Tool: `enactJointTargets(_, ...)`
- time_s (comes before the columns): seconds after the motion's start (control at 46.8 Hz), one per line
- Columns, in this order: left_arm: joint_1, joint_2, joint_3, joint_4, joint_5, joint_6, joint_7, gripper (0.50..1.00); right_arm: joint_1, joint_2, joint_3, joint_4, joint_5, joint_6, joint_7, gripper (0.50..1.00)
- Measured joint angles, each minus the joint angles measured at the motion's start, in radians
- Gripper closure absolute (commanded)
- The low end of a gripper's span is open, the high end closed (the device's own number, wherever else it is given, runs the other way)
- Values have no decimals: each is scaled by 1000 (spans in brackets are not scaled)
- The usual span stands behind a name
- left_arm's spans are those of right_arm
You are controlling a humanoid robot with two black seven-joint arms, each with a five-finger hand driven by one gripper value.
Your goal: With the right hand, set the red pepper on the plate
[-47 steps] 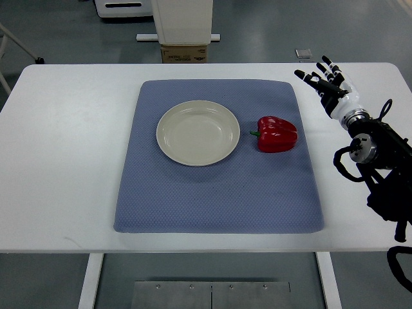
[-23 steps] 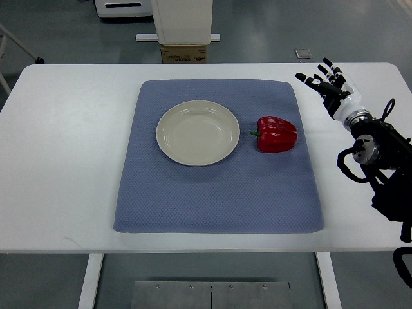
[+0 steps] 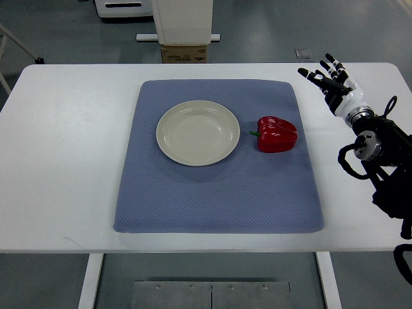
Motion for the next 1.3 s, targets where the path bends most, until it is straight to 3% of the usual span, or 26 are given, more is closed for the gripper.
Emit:
enactJointTargets(0.663, 0, 0, 0, 0, 0, 0, 0, 500, 12, 11, -4, 13, 26, 19, -1, 500)
enactJointTargets(0.983, 0, 0, 0, 0, 0, 0, 0, 500, 35, -44, -128, 60, -8, 141, 3, 500)
enactJointTargets(1.176, 0, 0, 0, 0, 0, 0, 0, 500, 41, -70, -183, 92, -165, 161, 68, 500)
enactJointTargets(1.304, 0, 0, 0, 0, 0, 0, 0, 500, 59, -99, -242, 102, -218, 223, 90, 502)
